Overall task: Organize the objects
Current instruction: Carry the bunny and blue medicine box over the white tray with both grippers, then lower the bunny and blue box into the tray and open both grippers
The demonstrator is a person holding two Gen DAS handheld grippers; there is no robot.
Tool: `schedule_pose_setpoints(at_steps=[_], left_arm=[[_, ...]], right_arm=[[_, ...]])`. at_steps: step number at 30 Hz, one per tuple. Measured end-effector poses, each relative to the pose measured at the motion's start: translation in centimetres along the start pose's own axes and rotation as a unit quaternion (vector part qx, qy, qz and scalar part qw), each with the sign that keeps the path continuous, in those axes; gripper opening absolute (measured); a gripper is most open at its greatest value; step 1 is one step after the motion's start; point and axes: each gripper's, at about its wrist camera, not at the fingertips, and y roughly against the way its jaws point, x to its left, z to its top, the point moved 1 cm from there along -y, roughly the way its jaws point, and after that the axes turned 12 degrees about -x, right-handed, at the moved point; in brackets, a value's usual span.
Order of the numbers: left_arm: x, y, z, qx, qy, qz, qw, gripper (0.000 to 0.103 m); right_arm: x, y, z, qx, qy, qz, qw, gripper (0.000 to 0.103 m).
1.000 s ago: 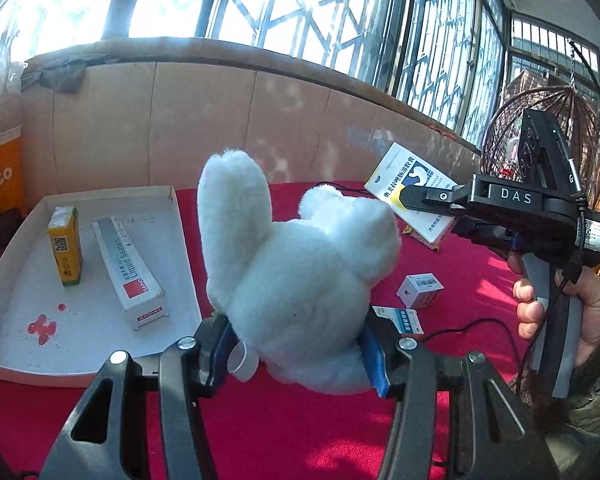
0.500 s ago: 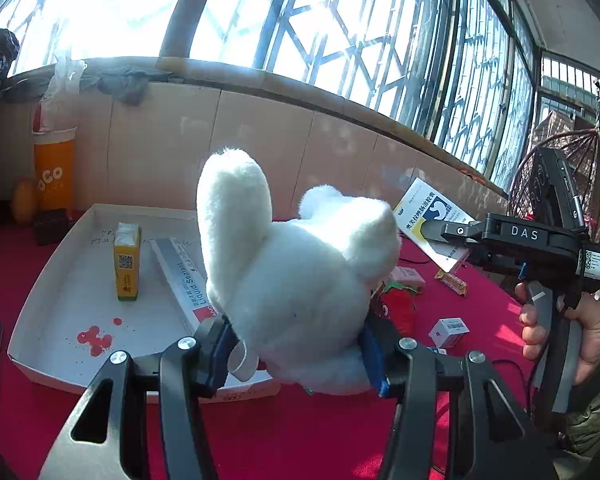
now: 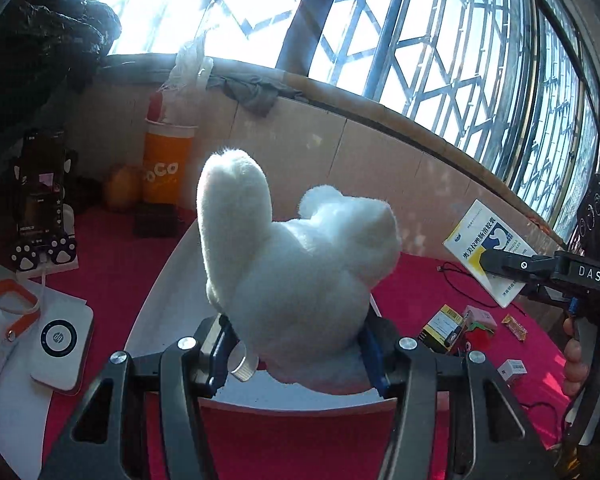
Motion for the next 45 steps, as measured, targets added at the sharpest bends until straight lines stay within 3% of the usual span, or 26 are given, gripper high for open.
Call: schedule_pose_setpoints(at_steps=[8,15,22,29,30,31,32,33,34,39,42,45], left_arm=[[2.7,-0.5,0.0,0.009,0.007,0.034,0.9994,0.054],[3.5,-3.8,0.5,0.042,-0.004,0.048,0.998,0.055],[4.3,-6.7,0.1,0.072,0.003,0.059,0.9956,0.057],[5.2,-7.4,-0.3,0.082,0.002,0.066,0.9945,0.057],[5.3,-7.4,-0.3,0.082,0.005,0.066,0.9944,0.059],[5.5,-7.4,-0.3,0.081,0.007,0.07,0.9942,0.069],[5.7,-7.3,-0.3,0.078,0.009,0.076,0.994,0.092],[5.9,-7.0,-0.2,0.071,0.008,0.088,0.9935,0.098],[6.2,-6.7,-0.2,0.063,0.01,0.099,0.9931,0.103],[6.8,-4.9,0.0,0.045,0.038,0.091,0.9941,0.103],[6.4,-3.8,0.1,0.038,0.044,0.079,0.9952,0.103],[5.6,-2.8,0.1,0.034,0.046,0.065,0.9962,0.103]], right_arm=[[1.4,-2.4,-1.7,0.04,0.012,0.01,0.999,0.052],[3.6,-6.3,-2.9,0.086,0.03,0.015,0.996,0.052],[5.7,-10.9,-4.2,0.121,0.061,-0.005,0.991,0.053],[6.0,-12.6,-5.0,0.133,0.064,-0.013,0.989,0.053],[6.0,-12.7,-5.1,0.132,0.063,-0.012,0.989,0.053],[6.0,-12.7,-5.1,0.132,0.063,-0.012,0.989,0.056],[5.9,-12.8,-5.1,0.134,0.064,-0.015,0.989,0.061],[5.9,-12.9,-5.0,0.134,0.066,-0.02,0.989,0.075],[5.7,-12.8,-4.8,0.129,0.066,-0.029,0.989,0.084],[4.5,-11.9,-0.6,0.102,0.076,-0.077,0.989,0.084],[4.4,-10.0,4.8,0.053,0.111,-0.122,0.985,0.084],[5.6,-7.5,11.1,0.004,0.176,-0.179,0.968,0.084]])
